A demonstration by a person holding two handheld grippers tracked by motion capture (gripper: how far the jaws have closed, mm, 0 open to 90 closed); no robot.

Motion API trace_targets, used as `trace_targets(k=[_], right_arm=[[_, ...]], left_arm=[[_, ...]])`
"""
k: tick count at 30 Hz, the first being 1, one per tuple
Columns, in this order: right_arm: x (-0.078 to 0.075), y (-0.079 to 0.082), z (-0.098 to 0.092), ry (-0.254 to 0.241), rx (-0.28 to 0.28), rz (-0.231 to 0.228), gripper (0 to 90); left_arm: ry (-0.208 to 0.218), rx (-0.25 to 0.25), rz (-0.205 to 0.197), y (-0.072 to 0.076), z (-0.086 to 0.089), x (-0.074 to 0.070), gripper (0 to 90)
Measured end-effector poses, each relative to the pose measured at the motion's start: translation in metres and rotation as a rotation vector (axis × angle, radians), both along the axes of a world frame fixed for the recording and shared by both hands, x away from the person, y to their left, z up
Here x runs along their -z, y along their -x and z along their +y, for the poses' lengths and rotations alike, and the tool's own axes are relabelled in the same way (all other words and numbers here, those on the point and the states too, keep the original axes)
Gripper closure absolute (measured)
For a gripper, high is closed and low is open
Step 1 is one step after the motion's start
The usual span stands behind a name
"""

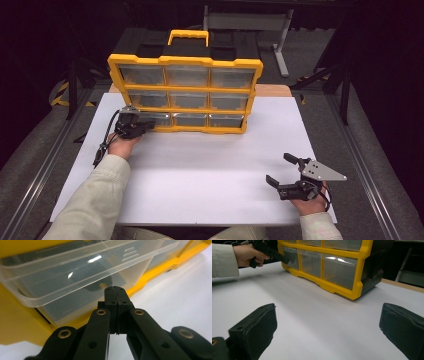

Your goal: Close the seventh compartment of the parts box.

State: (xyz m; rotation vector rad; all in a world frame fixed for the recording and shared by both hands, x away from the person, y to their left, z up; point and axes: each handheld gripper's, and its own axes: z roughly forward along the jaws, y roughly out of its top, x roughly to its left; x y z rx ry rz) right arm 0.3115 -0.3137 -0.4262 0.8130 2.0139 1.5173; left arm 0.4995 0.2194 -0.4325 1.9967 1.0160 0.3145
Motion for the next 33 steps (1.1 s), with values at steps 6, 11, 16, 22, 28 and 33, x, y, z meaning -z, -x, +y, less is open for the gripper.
trace_targets(k=[6,11,16,22,28,33], right_arm=[[0.0,0.0,0.0,-0.002,0.002,0.0,1.8],[0.0,0.0,0.0,-0.001,0.001,0.001,1.8],[0.0,0.0,0.0,-0.004,-0.002,0.002,1.8],[0.0,0.0,0.0,0.002,0.0,0.003,1.8],[0.0,0.0,0.0,-0.001,0.003,0.002,1.8],[0.0,-0.001,0.0,0.001,0.001,0.006,1.8]], left_arm=[[-0.008,-0.016,-0.004,-0.004,-0.002,0.0,89.5],[-0.001,-0.019,0.0,-0.005,-0.002,0.001,89.5],[-0.003,-0.02,0.001,-0.005,-0.003,0.0,89.5],[-0.025,0.005,-0.011,0.001,-0.006,-0.004,89.2],[0.011,0.031,-0.011,0.008,-0.007,-0.009,65.9],[0.079,0.039,-0.009,0.017,-0.006,-0.014,34.9]])
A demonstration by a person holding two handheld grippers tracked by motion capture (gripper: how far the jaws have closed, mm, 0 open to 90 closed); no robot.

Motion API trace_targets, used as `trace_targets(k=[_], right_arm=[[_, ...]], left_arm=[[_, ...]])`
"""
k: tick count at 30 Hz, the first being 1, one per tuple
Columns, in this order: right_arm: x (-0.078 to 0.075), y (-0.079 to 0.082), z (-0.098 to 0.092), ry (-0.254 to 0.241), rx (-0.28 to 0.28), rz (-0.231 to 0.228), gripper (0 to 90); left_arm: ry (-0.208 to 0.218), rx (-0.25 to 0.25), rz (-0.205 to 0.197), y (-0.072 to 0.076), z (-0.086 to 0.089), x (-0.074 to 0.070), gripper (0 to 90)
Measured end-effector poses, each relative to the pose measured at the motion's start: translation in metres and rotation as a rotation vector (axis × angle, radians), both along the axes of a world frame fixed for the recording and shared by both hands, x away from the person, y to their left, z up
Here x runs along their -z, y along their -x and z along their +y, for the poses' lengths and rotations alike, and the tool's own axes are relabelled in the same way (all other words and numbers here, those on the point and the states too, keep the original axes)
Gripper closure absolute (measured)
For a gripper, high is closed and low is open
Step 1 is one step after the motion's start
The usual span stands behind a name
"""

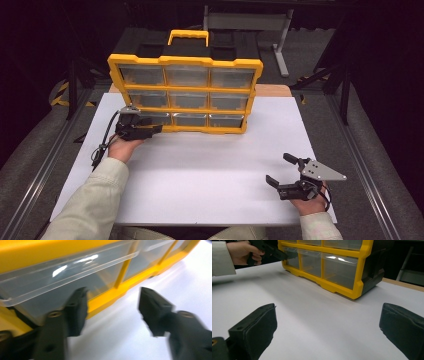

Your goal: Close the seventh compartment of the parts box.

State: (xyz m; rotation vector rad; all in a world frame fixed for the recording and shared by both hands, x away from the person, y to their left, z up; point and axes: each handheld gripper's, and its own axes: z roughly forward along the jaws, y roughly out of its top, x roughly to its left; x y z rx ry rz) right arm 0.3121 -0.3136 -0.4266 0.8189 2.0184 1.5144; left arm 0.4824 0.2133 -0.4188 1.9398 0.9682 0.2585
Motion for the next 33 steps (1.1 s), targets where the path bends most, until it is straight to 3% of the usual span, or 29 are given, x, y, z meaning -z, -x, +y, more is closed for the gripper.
trace_targets(k=[5,6,8,11,20,23,27,33], right_arm=[[0.0,0.0,0.0,-0.004,-0.004,0.001,1.8],[0.0,0.0,0.0,-0.001,-0.003,-0.001,1.8],[0.0,0.0,0.001,0.001,-0.004,-0.001,1.8],[0.0,0.0,0.001,0.002,-0.001,-0.001,1.7],[-0.001,0.001,0.002,0.005,0.001,-0.001,1.6],[-0.001,0.001,0.002,0.008,0.001,-0.001,1.5],[-0.001,0.001,0.002,0.008,0.0,-0.001,1.3],[-0.001,0.001,0.003,0.001,-0.01,-0.005,0.7]], left_arm=[[0.034,0.015,-0.024,0.012,0.004,-0.005,15.6],[0.057,0.024,-0.025,0.017,0.005,-0.007,12.6],[0.086,0.048,-0.064,0.025,0.008,-0.009,8.6],[0.118,0.061,-0.123,0.039,0.013,-0.011,7.0],[0.185,0.083,-0.238,0.077,0.029,-0.015,3.8],[0.213,0.091,-0.261,0.088,0.035,-0.016,2.7],[0.218,0.097,-0.284,0.1,0.042,-0.016,1.7],[0.219,0.091,-0.285,0.114,0.052,-0.011,1.2]])
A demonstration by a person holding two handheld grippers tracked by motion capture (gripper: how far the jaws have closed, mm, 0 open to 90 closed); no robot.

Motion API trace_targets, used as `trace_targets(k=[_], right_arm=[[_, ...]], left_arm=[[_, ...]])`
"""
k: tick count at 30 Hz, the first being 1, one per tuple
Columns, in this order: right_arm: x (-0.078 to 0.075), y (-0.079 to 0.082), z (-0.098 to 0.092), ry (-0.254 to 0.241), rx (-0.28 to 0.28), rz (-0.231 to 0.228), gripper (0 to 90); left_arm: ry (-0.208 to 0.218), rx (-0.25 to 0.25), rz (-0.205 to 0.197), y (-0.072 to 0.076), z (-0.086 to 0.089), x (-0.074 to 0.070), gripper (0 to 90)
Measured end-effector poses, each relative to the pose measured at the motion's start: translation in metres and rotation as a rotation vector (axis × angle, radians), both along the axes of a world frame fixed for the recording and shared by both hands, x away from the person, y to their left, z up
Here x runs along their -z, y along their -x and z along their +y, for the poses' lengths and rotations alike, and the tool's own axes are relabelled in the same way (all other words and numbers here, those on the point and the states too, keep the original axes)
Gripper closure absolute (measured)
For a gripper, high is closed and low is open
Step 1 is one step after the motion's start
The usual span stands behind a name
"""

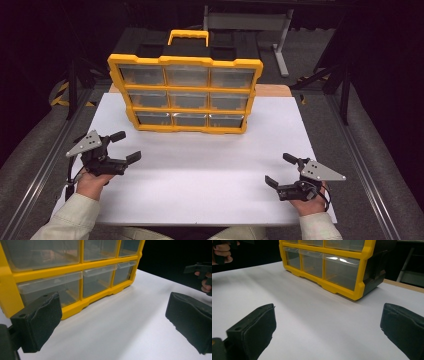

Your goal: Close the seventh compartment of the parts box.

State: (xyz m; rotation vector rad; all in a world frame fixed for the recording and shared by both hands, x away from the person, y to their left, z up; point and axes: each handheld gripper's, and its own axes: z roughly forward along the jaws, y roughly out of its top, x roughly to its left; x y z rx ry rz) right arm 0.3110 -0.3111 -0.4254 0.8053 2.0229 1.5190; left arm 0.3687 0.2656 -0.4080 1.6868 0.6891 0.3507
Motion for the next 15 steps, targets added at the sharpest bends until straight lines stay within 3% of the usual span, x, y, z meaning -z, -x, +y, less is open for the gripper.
trace_targets(k=[9,15], right_arm=[[0.0,0.0,0.001,0.003,-0.009,-0.013,0.1],[0.0,0.001,0.0,0.002,-0.016,-0.019,0.0]], left_arm=[[0.014,-0.007,-0.027,0.016,0.012,0.015,0.7],[0.0,-0.023,-0.049,0.024,0.016,0.026,0.2]])
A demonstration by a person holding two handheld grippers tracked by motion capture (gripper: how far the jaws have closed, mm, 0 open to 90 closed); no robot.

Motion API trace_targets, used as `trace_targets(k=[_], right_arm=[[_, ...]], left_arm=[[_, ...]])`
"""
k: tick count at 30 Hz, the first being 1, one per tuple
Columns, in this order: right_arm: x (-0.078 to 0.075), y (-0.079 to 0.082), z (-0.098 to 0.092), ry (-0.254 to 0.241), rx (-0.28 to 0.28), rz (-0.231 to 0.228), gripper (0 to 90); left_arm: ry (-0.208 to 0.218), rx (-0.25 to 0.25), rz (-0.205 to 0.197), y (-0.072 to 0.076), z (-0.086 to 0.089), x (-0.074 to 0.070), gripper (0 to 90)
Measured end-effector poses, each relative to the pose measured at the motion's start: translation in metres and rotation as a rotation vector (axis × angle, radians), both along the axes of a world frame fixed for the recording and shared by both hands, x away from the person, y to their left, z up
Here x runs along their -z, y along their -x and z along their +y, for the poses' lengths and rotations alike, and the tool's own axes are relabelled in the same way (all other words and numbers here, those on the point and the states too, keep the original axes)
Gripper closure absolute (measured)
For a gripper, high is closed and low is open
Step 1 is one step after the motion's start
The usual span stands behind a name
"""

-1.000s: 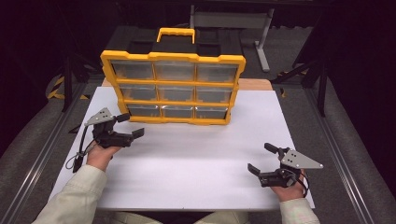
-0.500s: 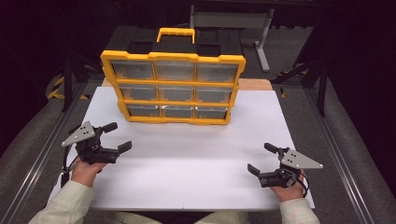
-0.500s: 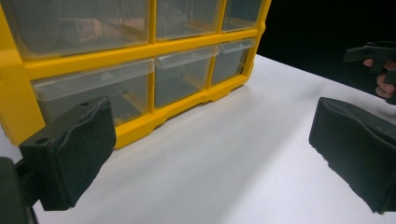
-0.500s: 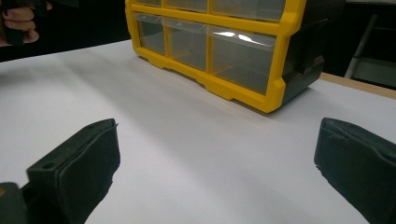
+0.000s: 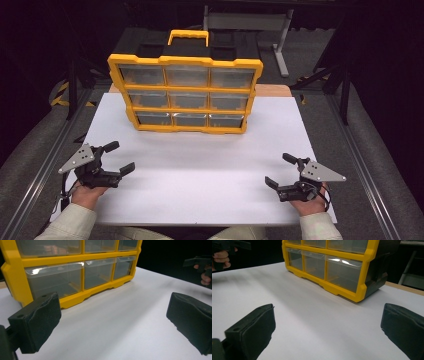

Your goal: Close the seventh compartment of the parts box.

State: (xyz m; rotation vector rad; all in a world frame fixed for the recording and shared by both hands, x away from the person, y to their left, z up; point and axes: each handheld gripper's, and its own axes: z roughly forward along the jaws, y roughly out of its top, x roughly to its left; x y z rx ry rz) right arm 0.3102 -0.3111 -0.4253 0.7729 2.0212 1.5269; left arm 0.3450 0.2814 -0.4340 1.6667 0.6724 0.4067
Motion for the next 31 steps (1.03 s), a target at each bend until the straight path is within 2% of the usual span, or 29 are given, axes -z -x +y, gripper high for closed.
trace_targets(k=[10,11,12,15,17,18,19,31], right_arm=[[0.001,0.0,-0.001,-0.006,-0.01,-0.008,0.0],[0.001,0.0,-0.001,-0.005,-0.012,-0.009,0.0],[0.001,0.0,-0.001,-0.003,-0.013,-0.009,0.0],[0.002,-0.001,-0.002,-0.001,-0.016,-0.011,0.0],[0.002,-0.001,-0.002,-0.004,-0.019,-0.013,0.0],[0.002,-0.001,-0.003,-0.003,-0.017,-0.015,0.0],[0.003,-0.001,-0.003,-0.007,-0.018,-0.017,0.0],[0.002,-0.001,-0.002,-0.004,-0.02,-0.014,0.0]], left_arm=[[0.054,-0.014,0.004,0.006,0.015,0.013,0.3],[0.048,-0.019,0.002,0.006,0.016,0.013,0.2],[0.035,-0.036,-0.023,0.006,0.017,0.014,0.3],[-0.014,-0.032,-0.028,0.007,0.017,0.017,0.3],[-0.013,-0.028,-0.019,0.007,0.018,0.019,0.3],[0.012,-0.025,-0.004,0.005,0.018,0.021,0.3],[0.015,-0.02,-0.001,0.005,0.018,0.021,0.3],[0.046,-0.02,0.008,0.004,0.02,0.021,0.3]])
